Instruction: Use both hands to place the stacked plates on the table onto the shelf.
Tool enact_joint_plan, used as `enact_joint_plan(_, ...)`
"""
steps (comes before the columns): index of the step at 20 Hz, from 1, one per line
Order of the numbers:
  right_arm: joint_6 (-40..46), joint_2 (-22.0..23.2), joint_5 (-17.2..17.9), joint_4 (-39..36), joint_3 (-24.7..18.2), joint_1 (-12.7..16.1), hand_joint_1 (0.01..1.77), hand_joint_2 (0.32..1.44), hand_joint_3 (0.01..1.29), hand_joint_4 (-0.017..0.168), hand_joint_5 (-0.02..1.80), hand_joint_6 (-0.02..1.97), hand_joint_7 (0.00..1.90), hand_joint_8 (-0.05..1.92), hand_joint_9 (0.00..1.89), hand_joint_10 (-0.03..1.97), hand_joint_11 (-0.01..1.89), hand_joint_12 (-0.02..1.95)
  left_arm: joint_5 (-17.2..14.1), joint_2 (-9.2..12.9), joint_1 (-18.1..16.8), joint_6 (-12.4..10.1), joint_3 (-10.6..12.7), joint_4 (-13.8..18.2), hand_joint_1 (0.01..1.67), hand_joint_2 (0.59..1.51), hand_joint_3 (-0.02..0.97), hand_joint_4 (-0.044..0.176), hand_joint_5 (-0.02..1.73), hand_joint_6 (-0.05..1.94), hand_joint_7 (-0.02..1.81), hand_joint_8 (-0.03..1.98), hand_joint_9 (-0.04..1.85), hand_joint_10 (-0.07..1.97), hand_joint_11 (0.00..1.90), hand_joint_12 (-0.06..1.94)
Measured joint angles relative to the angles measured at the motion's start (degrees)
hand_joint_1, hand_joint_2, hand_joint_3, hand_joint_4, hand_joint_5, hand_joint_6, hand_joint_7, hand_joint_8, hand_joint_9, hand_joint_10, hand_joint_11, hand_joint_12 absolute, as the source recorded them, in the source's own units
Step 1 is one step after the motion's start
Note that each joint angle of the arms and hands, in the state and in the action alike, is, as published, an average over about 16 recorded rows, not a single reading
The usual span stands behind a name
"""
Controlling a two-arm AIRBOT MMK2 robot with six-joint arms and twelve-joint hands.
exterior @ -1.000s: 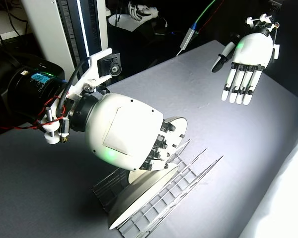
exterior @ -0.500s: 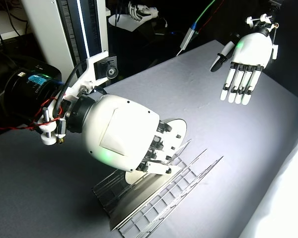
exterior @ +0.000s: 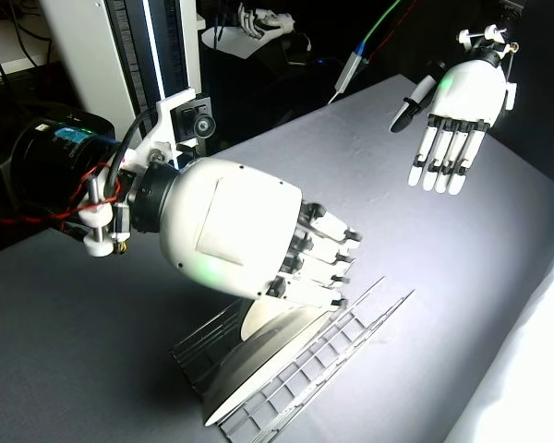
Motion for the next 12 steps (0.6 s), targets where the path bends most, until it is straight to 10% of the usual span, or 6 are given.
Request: enact_joint_plan(12, -1.35, 3.33, 9.76, -34.89, -3.39, 4.05, 0.82, 1.12, 0.01, 0.002, 0.25, 0.14, 0.34, 0.16, 0.27, 0.27, 0.03, 1.14, 0.05, -0.16, 2.06, -0.51, 0.98, -0.02, 0.02, 1.165, 0.001, 0.006, 0.35, 0.01, 0.43, 0.01, 0.41, 0.01, 0.17, 0.35)
